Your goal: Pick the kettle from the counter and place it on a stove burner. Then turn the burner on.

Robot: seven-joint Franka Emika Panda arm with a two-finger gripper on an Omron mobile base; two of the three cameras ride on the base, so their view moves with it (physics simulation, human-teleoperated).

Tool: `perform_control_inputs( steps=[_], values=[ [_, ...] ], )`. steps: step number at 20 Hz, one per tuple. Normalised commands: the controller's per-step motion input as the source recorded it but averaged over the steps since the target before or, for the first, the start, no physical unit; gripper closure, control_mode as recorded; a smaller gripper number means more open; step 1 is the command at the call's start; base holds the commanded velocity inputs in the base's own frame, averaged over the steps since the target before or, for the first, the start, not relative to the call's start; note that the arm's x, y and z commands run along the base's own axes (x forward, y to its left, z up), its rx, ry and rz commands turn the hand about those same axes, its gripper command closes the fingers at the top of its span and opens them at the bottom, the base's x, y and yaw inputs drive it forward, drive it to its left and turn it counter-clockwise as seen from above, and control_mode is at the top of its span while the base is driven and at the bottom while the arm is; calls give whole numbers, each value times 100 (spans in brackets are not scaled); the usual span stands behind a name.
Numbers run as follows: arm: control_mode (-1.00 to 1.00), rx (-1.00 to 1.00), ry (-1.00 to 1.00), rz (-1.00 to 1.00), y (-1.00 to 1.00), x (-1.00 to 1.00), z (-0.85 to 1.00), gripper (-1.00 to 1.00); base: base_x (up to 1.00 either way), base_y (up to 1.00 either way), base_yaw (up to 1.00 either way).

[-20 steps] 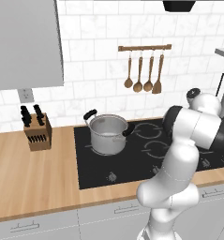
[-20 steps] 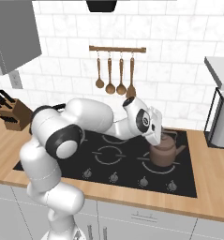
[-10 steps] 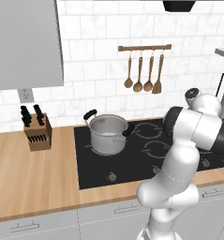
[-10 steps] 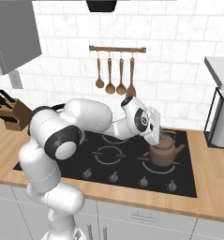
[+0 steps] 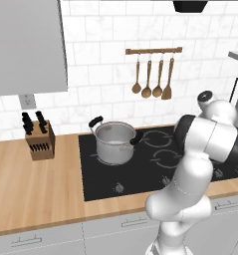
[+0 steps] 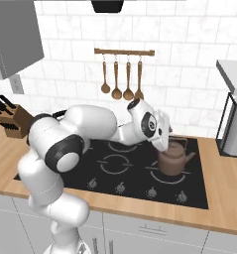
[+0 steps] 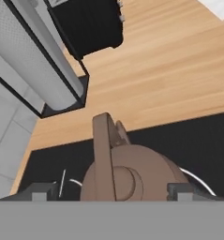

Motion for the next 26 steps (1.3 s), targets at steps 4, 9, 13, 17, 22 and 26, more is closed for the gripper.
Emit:
perform_control_inputs(
  steps=[4, 9, 13, 17, 22, 26],
  values=[
    [-100, 2, 0, 0, 0, 0, 77, -100, 0, 0, 0],
    [-100, 2, 0, 5, -25, -61, 51, -100, 0, 0, 0],
    [-100, 1, 0, 19, -72, -100, 13, -100, 0, 0, 0],
    [-100, 0, 5, 37, -72, -100, -3, -100, 0, 0, 0],
    [-100, -4, 20, 57, -43, -83, -35, -100, 0, 0, 0],
    [-100, -9, 34, 74, -11, -31, -72, -100, 0, 0, 0]
  ],
)
